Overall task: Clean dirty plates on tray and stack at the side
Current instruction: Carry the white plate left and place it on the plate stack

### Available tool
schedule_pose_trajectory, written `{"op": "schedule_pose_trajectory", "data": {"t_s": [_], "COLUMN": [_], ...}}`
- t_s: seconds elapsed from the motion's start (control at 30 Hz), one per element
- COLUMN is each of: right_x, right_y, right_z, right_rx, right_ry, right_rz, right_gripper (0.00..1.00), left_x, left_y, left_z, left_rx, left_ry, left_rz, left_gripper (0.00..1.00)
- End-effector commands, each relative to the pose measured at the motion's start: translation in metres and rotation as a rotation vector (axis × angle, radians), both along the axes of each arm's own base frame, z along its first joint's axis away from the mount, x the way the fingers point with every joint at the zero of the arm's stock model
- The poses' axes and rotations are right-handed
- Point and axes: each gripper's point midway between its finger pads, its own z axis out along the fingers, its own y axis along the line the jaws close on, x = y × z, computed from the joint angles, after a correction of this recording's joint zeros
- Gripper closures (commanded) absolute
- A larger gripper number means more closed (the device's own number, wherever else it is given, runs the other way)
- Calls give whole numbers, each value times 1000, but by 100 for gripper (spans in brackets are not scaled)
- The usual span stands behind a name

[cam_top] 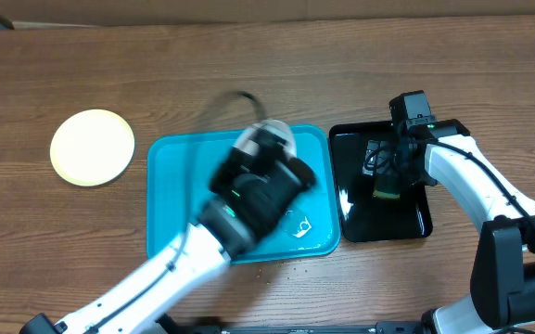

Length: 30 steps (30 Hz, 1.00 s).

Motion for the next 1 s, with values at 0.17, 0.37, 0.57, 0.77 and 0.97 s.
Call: {"op": "schedule_pose_trajectory", "data": {"t_s": [0.17,0.37,0.57,0.77,0.97], "right_x": [1,1,1,1,1], "right_y": [-3,-3,-3,-3,-3], "right_z": [1,1,1,1,1], "right_rx": [-8,-8,-8,-8,-8], "right_ry": [-9,-9,-9,-9,-9], "right_rz": [-6,-6,-6,-6,-6], "right_gripper": [0,0,0,0,0], "left_x": [37,21,-14,-15,0], "left_y": [94,234,335,373,387], "left_z": [-30,-26,-36,-77,-108], "left_rx": [-801,-1072,-1103,-1075,-1080], "left_ry": [236,64,-105,-96,-82], "left_rz": [268,642,919,1049,1059], "left_gripper": [96,96,96,96,96]}}
